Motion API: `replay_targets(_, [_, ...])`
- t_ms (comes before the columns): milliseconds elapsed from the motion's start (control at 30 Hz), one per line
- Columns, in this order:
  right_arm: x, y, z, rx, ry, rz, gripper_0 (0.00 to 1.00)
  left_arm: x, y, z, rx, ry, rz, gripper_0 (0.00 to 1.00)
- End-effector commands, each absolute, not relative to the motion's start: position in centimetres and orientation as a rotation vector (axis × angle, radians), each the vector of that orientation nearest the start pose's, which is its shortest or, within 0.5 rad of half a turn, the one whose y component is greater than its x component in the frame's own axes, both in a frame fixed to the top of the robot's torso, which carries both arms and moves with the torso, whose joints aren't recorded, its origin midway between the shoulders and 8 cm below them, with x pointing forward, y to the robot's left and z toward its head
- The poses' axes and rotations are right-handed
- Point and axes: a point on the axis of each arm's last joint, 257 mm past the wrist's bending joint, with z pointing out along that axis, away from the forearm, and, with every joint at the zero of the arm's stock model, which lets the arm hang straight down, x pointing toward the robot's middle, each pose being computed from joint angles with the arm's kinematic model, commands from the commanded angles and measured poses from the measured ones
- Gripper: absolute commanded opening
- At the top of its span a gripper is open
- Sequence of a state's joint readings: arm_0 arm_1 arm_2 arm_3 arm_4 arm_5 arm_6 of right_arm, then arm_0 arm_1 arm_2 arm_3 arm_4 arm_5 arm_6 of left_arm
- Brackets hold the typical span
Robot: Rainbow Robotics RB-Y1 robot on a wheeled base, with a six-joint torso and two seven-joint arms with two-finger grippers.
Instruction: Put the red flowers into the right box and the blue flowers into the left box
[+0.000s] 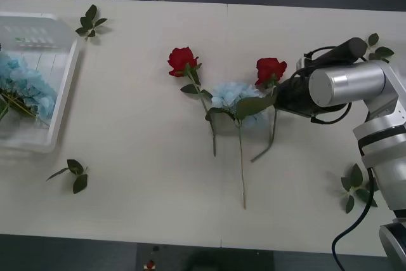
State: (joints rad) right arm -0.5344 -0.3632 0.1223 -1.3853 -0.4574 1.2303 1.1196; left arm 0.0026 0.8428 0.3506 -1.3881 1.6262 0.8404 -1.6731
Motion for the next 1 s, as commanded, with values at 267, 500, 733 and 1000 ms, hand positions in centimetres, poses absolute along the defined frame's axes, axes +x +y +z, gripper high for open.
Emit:
replay_targets(267, [59.3,-19.1,-28.1,0.225,2.461,0.263,1.00,44.9,45.3,-12.4,-0.259,2.033,-0.678,1.00])
replay_targets(500, [59.9,-19.1,-28.3,0.222,2.445,0.242,0.08,45.7,40.0,-13.3,0.028,2.119,-0.484,1.00])
replay_targets(733, [60.0,-19.3,-28.3,0.229,2.445,0.240,0.00,49.2,33.4,-14.7,0.174,2.147,-0.462,1.00])
replay_targets(1000, [60.0,-20.0,-27.7,0.230,2.440,0.232,0.00,53.5,25.9,-16.3,0.165,2.178,-0.482,1.00])
